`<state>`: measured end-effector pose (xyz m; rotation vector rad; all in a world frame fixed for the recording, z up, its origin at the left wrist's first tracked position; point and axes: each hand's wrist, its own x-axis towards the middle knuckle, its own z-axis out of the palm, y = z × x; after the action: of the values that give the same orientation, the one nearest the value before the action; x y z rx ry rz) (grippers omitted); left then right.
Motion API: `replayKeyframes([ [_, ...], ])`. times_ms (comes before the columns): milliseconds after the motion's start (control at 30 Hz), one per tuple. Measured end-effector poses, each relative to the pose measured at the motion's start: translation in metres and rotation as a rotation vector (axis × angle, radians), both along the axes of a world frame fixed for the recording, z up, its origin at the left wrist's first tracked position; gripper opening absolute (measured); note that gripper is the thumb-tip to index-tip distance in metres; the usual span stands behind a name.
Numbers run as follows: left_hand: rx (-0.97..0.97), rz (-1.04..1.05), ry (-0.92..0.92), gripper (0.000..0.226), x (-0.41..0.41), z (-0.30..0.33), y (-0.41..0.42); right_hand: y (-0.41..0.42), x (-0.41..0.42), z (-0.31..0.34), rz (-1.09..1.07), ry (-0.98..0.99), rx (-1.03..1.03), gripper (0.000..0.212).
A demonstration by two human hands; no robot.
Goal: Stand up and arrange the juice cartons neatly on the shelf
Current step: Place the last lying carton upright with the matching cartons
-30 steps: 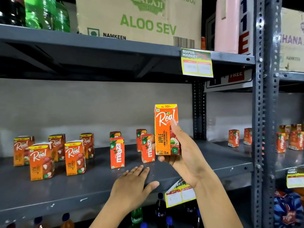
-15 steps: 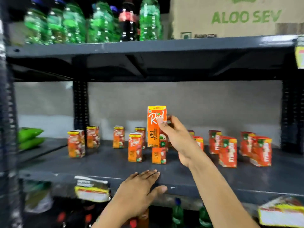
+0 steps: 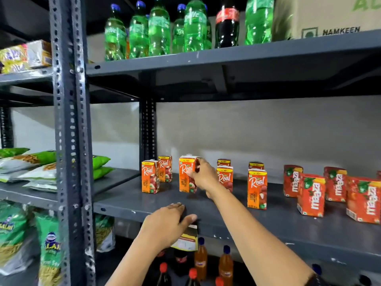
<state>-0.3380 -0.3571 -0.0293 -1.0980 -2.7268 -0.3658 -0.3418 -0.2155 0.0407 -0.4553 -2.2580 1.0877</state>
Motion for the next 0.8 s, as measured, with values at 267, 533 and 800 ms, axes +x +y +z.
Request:
replayKeyframes([
  [267, 0.019, 0.021, 0.055, 0.069, 0.001, -0.006, 0.003, 0.007, -0.013, -0.017, 0.008, -0.105, -0.069, 0.05],
  [533, 0.028, 0.034, 0.089, 0.069, 0.001, -0.008, 0.003, 0.007, -0.019, -0.022, 0.023, -0.088, -0.126, 0.051],
  [800, 0.022, 0.035, 0.095, 0.069, 0.001, -0.008, 0.004, 0.011, -0.015, -0.032, -0.016, -0.274, -0.058, 0.068],
])
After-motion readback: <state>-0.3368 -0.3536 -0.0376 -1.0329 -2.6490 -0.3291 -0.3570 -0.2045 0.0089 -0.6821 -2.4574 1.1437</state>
